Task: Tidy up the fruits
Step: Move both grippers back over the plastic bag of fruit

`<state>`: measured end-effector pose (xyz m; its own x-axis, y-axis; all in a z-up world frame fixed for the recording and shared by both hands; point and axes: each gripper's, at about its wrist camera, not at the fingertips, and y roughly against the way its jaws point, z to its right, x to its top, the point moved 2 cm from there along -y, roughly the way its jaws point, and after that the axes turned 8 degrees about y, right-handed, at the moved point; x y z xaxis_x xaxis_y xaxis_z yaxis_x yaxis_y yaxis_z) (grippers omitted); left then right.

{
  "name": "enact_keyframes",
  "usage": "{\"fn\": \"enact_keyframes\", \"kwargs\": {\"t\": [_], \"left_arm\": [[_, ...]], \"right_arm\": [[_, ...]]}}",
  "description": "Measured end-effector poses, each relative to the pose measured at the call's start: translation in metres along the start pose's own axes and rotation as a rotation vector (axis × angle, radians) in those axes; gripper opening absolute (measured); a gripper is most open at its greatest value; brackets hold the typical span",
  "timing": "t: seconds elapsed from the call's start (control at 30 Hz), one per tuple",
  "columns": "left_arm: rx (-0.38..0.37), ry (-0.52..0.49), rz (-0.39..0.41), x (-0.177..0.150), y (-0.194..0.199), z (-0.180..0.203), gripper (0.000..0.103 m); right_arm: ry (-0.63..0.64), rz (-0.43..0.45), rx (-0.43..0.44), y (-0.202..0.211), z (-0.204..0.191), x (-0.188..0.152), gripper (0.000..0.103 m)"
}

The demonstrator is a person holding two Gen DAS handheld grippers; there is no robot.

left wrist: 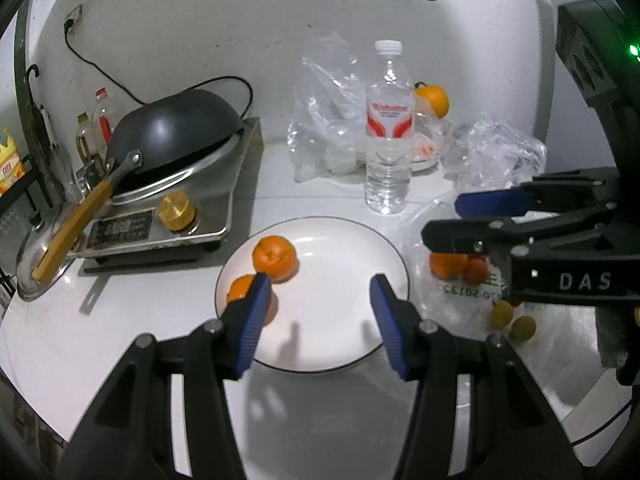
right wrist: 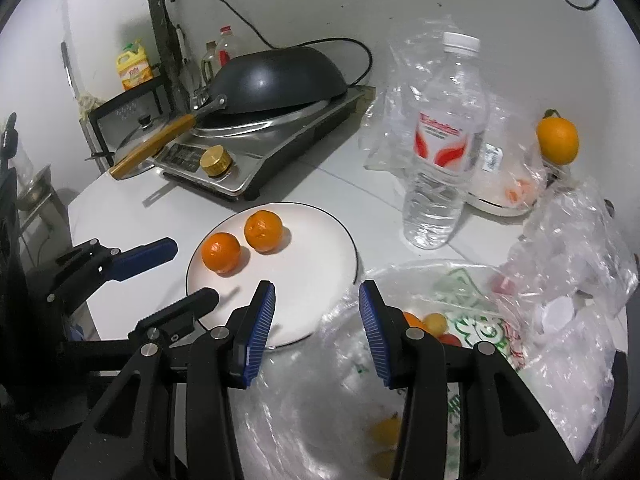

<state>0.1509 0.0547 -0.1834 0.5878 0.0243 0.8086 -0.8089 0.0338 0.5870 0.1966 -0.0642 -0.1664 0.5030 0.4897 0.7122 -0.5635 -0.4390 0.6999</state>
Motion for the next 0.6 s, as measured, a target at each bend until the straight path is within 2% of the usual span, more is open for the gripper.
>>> {"fn": "enact_keyframes", "kwargs": {"t": [0.6], "left_arm": [[-0.015,-0.101,-0.016,0.000,-0.003,0.053,0.053]], "right_arm": [[-0.082,0.003,-0.047,0.026,0.049,-0.050,0.046]]}}
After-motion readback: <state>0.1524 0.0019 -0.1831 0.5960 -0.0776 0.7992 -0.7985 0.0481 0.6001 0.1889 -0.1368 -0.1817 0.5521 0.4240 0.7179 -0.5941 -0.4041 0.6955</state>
